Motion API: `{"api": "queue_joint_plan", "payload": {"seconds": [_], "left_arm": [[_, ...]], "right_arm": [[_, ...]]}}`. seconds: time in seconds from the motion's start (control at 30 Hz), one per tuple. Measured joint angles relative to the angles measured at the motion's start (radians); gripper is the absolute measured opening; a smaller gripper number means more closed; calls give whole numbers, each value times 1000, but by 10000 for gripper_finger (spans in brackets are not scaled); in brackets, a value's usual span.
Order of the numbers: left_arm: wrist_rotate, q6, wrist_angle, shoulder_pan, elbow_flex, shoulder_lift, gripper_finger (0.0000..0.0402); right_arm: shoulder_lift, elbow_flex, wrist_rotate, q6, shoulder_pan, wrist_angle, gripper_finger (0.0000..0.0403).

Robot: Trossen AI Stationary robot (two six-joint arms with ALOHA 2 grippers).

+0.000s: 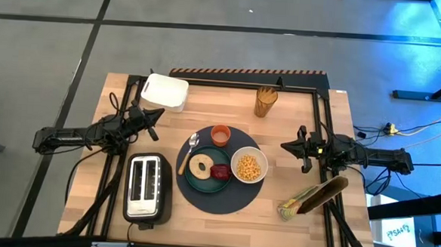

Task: Arrange a breakfast setting
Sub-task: Return to Home Position

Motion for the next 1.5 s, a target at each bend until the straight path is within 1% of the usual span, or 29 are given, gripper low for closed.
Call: {"api": "queue_joint_plan", "payload": {"seconds": [1.5], "left_arm": [[0, 0, 0, 0, 0, 0, 0]], "right_arm": [[0, 0, 0, 0, 0, -2, 1]]}}
